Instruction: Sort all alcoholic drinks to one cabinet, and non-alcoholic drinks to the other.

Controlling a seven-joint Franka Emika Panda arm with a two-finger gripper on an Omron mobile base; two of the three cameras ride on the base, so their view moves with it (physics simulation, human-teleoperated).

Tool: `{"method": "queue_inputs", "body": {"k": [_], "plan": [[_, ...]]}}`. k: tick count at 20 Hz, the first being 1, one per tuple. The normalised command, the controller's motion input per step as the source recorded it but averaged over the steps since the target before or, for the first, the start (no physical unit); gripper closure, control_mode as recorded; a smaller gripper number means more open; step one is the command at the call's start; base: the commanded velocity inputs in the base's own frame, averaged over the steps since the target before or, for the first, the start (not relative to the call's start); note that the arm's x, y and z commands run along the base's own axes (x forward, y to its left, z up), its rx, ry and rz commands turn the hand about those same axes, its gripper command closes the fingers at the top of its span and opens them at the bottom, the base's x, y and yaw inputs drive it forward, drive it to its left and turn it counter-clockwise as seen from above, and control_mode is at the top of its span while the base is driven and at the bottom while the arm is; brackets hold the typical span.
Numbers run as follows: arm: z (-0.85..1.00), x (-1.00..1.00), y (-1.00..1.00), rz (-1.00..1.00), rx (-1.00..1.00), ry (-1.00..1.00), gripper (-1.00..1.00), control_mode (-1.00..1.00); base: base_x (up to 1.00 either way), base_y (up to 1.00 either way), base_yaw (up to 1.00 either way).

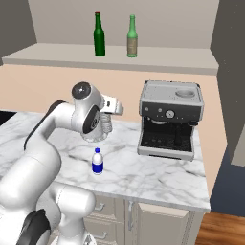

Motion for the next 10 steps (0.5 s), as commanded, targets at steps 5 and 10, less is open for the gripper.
{"method": "queue_inputs", "body": {"k": [5,10], "plan": [[0.32,-0.39,0.24,0.0,0.0,-0.06,1.0,-1.0,0.0,0.0,0.0],[0.35,-0.39,0.22,0.0,0.0,-0.02,1.0,-1.0,0.0,0.0,0.0]]}}
